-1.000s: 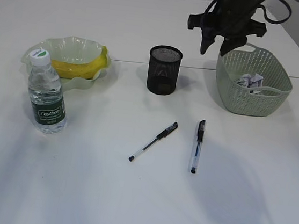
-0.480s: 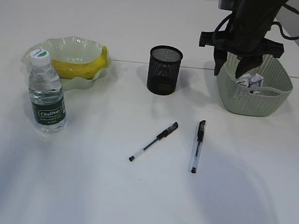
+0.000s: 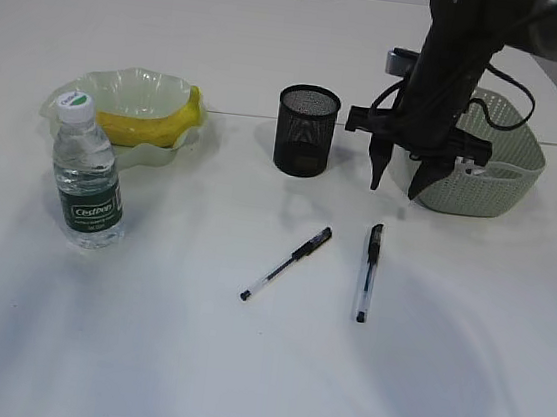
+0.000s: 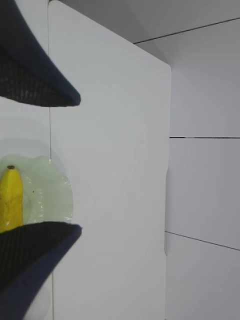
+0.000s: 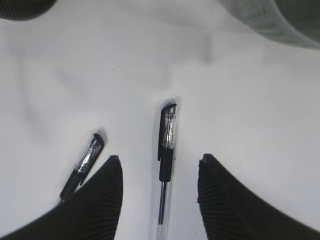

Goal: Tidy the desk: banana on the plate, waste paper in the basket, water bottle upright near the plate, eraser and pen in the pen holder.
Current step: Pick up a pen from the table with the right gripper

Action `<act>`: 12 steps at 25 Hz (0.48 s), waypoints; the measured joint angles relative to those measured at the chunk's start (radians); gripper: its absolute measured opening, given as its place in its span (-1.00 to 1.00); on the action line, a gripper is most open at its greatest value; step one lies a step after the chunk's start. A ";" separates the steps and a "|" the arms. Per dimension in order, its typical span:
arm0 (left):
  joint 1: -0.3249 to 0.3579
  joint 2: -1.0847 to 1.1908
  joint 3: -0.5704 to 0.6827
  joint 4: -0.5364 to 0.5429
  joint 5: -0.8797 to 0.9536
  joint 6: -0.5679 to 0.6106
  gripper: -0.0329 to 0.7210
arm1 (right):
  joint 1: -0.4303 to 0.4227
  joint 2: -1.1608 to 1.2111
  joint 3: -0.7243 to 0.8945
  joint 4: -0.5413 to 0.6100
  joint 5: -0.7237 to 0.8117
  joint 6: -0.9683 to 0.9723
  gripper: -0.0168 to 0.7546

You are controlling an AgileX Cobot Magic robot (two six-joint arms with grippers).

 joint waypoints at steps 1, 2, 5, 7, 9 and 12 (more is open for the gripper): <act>0.000 0.000 0.000 0.002 0.000 0.000 0.43 | 0.000 0.007 0.008 0.002 0.000 0.008 0.00; 0.000 0.000 0.000 0.002 0.000 0.000 0.43 | 0.000 0.016 0.013 0.002 -0.001 0.012 0.00; 0.000 0.000 0.000 0.002 0.002 0.000 0.43 | 0.000 0.044 0.016 0.002 -0.004 0.024 0.00; 0.000 0.000 0.000 0.002 0.002 0.000 0.43 | 0.000 0.064 0.021 0.006 -0.006 0.031 0.00; 0.000 0.000 0.000 0.002 0.002 0.000 0.43 | 0.000 0.075 0.020 0.010 -0.009 0.032 0.00; 0.000 0.000 0.000 0.002 0.002 0.000 0.43 | 0.000 0.090 0.020 0.022 -0.010 0.033 0.00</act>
